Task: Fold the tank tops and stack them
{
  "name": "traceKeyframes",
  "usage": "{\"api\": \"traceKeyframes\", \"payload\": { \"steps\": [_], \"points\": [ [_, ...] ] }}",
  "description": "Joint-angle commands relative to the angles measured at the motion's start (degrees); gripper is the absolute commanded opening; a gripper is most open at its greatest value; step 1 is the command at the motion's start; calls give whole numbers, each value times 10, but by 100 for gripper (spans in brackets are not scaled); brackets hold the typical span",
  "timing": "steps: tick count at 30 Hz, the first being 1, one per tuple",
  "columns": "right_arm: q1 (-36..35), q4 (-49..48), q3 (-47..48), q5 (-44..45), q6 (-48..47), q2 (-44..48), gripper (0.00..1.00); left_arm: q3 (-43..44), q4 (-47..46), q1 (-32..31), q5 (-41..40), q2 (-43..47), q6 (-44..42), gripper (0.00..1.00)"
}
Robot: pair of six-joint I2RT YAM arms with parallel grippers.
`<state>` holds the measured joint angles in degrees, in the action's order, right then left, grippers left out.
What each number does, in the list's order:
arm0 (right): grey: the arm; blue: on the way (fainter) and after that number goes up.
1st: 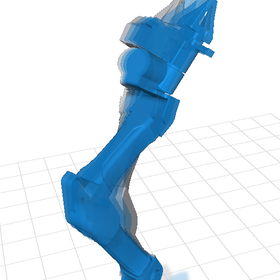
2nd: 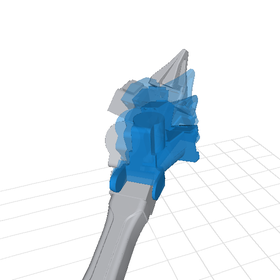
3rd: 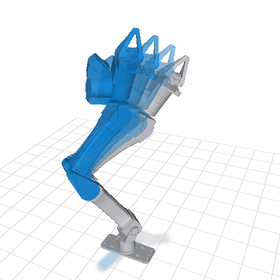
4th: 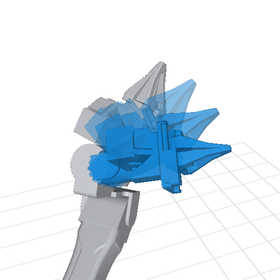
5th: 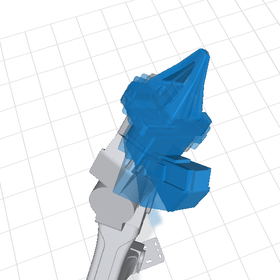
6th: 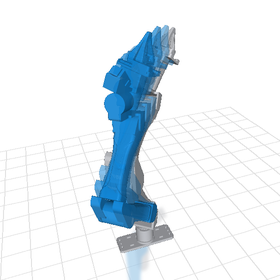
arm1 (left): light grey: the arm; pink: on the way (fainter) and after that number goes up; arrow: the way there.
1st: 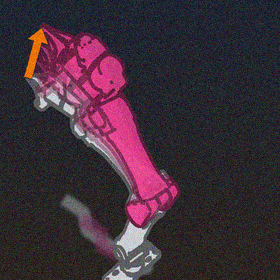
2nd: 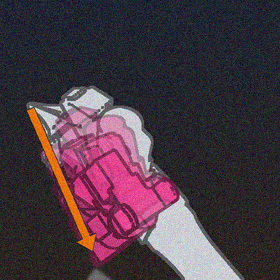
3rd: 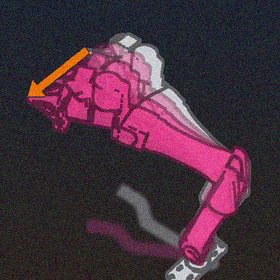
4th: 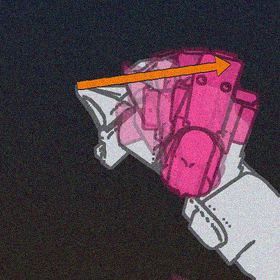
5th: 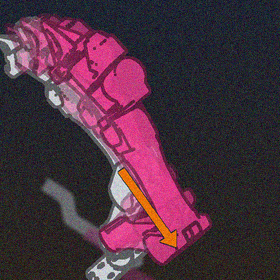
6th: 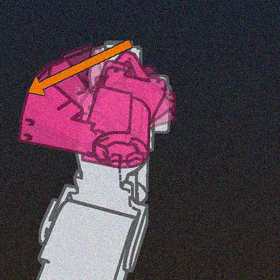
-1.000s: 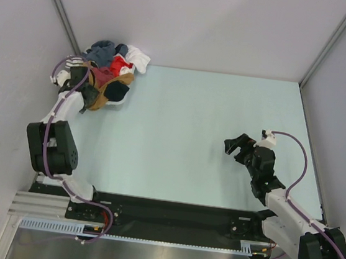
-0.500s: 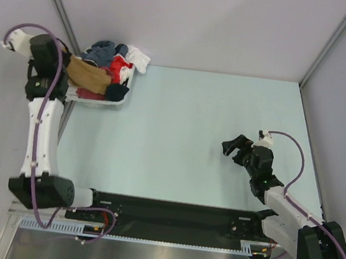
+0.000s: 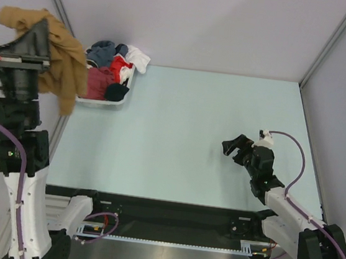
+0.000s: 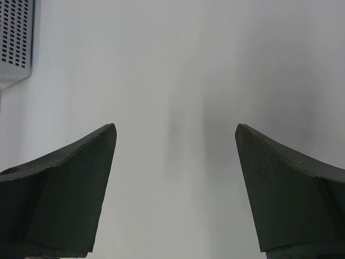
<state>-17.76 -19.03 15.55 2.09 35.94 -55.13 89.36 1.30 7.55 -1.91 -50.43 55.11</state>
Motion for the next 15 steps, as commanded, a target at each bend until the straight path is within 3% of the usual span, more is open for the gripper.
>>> {"api": "traceKeyframes", "payload": {
  "steps": [1,8,10,15],
  "points": [
    [3,0,24,8,-11,30,97,-82,4,-66,89,-5,61,0],
    [3,16,19,31,-22,70,96,-283,5,-366,-12,39,22,0],
    [3,23,18,39,-26,77,96,-332,-2,-417,-47,25,-5,0],
    [3,23,7,48,-39,98,95,-324,26,-549,-131,-102,-81,0]
  ]
}}
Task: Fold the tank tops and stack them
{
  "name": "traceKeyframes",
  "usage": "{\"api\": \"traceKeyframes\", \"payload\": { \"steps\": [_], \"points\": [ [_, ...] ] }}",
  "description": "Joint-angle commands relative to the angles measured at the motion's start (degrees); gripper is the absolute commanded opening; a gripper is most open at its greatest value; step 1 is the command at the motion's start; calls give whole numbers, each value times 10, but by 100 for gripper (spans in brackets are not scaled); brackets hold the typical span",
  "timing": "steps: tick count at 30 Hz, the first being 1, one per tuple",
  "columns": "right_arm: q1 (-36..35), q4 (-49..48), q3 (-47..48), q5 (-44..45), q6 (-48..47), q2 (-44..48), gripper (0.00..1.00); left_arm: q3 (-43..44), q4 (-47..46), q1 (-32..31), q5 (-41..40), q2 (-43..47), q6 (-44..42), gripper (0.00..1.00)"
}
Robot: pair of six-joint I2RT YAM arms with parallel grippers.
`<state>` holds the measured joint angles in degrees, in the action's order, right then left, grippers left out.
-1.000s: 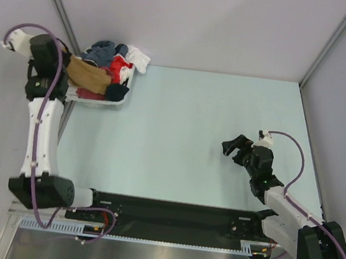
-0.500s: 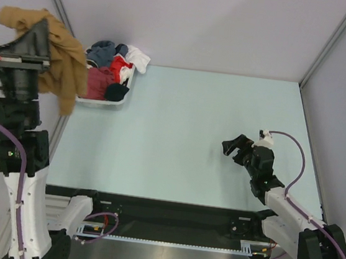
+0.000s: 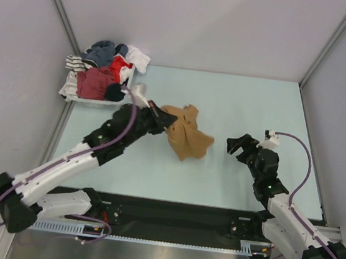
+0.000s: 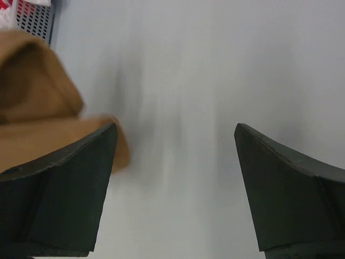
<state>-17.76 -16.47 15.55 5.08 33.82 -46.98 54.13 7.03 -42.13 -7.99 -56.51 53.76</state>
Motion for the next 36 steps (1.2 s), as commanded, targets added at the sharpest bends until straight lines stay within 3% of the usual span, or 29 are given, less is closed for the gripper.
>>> {"api": "traceKeyframes", "payload": {
  "steps": [1,4,7,10,13,16,19,26,30,36],
  "points": [
    [2,-6,5,14,-21,18,95,71,-13,-70,-87,-62,-114,0],
    [3,-24,0,-24,-37,11,91,136,45,-113,-168,-121,-171,0],
    [1,-59,-3,-94,-50,-5,82,119,38,-110,-218,-119,-157,0],
    [-3,-103,-9,-160,-53,-16,82,88,-8,-110,-248,-98,-154,5],
    [-12,-133,-15,-194,-60,-25,82,85,14,-108,-284,-109,-146,7],
    [-34,-183,-20,-253,-75,-46,90,85,46,-102,-306,-126,-125,6],
    [-88,-207,-4,-295,-111,-82,81,85,71,-82,-303,-134,-92,6],
    [-206,-148,80,-234,-198,-212,59,76,91,-55,-289,-134,-55,4],
    [-253,-145,121,-212,-237,-281,61,77,101,-54,-288,-139,-48,4],
    [-319,-115,192,-97,-314,-376,62,104,146,-51,-288,-159,-30,4]
  ]
}}
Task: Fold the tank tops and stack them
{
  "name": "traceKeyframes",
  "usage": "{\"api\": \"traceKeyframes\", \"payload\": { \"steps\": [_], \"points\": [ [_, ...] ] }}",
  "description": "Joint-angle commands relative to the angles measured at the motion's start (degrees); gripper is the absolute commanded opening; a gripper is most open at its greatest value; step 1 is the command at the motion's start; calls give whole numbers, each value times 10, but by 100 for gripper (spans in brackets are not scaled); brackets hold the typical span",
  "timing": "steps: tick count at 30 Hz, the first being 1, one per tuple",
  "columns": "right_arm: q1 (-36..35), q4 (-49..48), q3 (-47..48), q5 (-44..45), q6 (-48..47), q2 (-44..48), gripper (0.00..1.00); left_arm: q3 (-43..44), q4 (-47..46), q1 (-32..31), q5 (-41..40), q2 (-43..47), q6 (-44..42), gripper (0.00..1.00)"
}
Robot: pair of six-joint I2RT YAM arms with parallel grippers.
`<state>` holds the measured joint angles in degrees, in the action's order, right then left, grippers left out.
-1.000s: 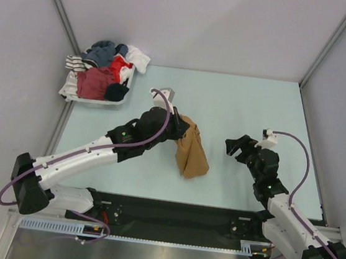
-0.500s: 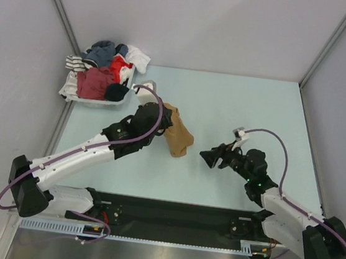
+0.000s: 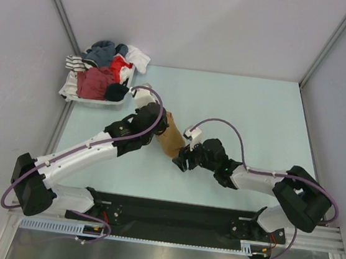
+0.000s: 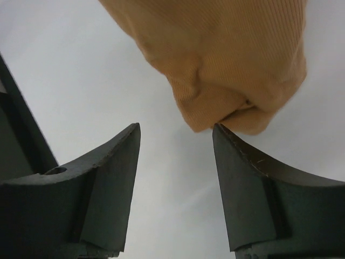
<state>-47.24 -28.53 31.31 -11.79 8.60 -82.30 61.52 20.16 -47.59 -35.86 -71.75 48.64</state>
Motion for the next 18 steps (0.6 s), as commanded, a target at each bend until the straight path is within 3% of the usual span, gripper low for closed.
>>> {"api": "traceKeyframes", "payload": {
  "steps": [1,12,16,18],
  "points": [
    [-29,10,41,94,-69,-39,62,31,16,4,-11,-8,22,4],
    [-67,11,69,178,-102,-109,65,29,21,15,2,6,33,5],
    [-70,15,85,189,-107,-127,61,24,18,15,6,11,33,5],
    [-76,21,91,196,-108,-133,54,24,18,16,8,12,32,5]
  ]
}}
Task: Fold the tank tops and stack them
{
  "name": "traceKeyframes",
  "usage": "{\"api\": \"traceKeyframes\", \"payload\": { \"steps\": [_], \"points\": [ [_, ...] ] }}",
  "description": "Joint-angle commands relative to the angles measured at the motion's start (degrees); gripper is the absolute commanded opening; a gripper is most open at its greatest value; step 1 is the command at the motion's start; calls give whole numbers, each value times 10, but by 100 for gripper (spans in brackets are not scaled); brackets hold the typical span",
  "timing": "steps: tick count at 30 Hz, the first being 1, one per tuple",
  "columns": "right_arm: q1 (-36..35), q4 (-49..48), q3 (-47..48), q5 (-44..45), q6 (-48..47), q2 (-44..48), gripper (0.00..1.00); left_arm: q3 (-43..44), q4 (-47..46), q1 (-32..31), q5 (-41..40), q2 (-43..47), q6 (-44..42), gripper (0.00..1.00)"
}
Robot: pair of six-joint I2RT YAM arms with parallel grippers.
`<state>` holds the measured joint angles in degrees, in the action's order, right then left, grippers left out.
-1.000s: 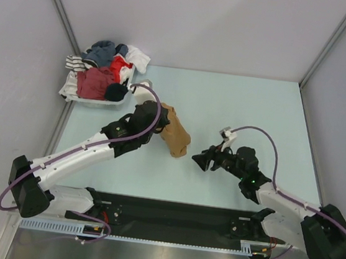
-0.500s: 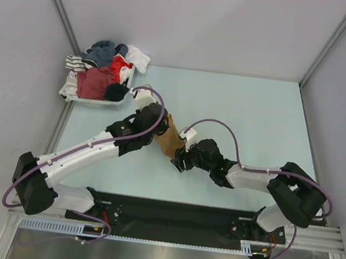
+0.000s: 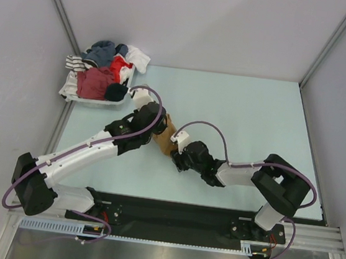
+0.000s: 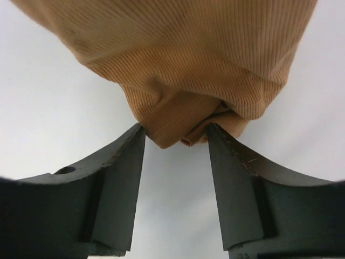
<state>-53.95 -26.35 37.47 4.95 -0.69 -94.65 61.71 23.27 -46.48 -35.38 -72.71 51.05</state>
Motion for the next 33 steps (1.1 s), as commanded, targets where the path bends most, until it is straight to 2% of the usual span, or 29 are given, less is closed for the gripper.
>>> {"api": "traceKeyframes", "payload": {
  "steps": [1,3,4,7,8,14,17,18,19,20,21,24,26,28,30,31,32,33],
  "points": [
    [-12,0,30,37,-17,-10,43,22,-13,5,4,21,9,5],
    [-17,0,28,43,-19,-1,32,23,-12,6,5,22,9,5],
    [-19,-4,25,40,-19,4,22,24,-11,6,5,22,9,5],
    [-19,-7,12,40,-13,38,2,26,-7,7,1,24,5,5],
    [-19,-5,9,40,-10,50,0,28,-4,7,-1,25,3,5],
    [-19,31,-41,47,45,225,0,26,45,8,-58,45,-16,8],
    [-8,125,-28,31,71,309,0,3,67,21,-32,68,-25,17],
    [2,165,-10,4,84,321,0,-15,68,27,-24,81,-31,28],
    [9,245,21,-4,101,332,0,-25,66,29,-19,86,-37,32],
    [19,288,36,-2,110,349,0,-33,67,32,-10,92,-46,33],
    [24,317,44,1,116,360,0,-49,65,35,-8,100,-50,39],
    [44,398,51,-25,123,381,0,-72,61,41,1,109,-60,38],
    [45,407,36,-21,126,385,0,-79,56,41,8,109,-70,36],
    [46,405,17,-25,134,391,0,-81,57,41,26,109,-76,40],
    [46,407,-3,-26,156,395,0,-86,39,41,66,109,-128,52],
    [46,408,-7,-24,161,402,0,-91,35,41,113,110,-146,58],
    [48,408,-12,-21,168,405,0,-97,31,41,130,113,-164,71],
    [53,411,-20,-11,176,408,0,-115,21,41,145,115,-169,76]
  ]
}}
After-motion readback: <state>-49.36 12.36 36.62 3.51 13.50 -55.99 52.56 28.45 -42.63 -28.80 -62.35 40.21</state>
